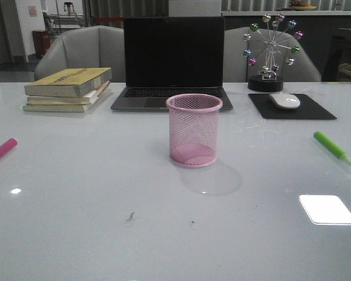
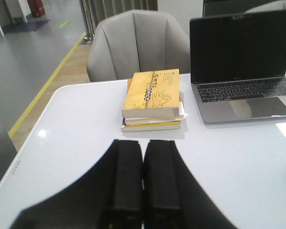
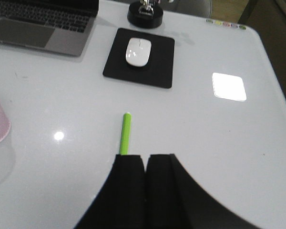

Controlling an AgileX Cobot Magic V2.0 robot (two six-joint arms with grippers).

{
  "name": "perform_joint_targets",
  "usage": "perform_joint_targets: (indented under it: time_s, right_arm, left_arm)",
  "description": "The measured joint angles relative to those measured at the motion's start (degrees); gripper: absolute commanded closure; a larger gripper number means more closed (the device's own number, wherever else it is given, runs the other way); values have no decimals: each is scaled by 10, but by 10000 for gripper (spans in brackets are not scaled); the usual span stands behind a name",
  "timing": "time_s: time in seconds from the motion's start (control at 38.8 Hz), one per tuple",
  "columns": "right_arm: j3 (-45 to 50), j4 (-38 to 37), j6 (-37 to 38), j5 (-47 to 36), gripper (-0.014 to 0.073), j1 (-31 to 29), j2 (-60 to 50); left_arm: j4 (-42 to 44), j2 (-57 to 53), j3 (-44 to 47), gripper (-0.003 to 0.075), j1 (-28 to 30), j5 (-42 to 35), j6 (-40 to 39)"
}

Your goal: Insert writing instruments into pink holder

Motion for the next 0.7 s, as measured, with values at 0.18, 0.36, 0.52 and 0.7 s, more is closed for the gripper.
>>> perform_joint_targets:
  time_s: [0.18,0.36,0.52,0.7]
  right_arm:
    - [0,0,0,8,507,0,4]
    - [0,0,0,13,363,0,4]
    - [0,0,0,14,252,0,4]
    - [0,0,0,14,246,0,4]
  left_arm:
    - [-11,11,0,531,0,1,0]
    - [-14,11,0,432,0,1,0]
    - [-15,11,0,386,0,1,0]
    - [-29,11,0,300,0,1,0]
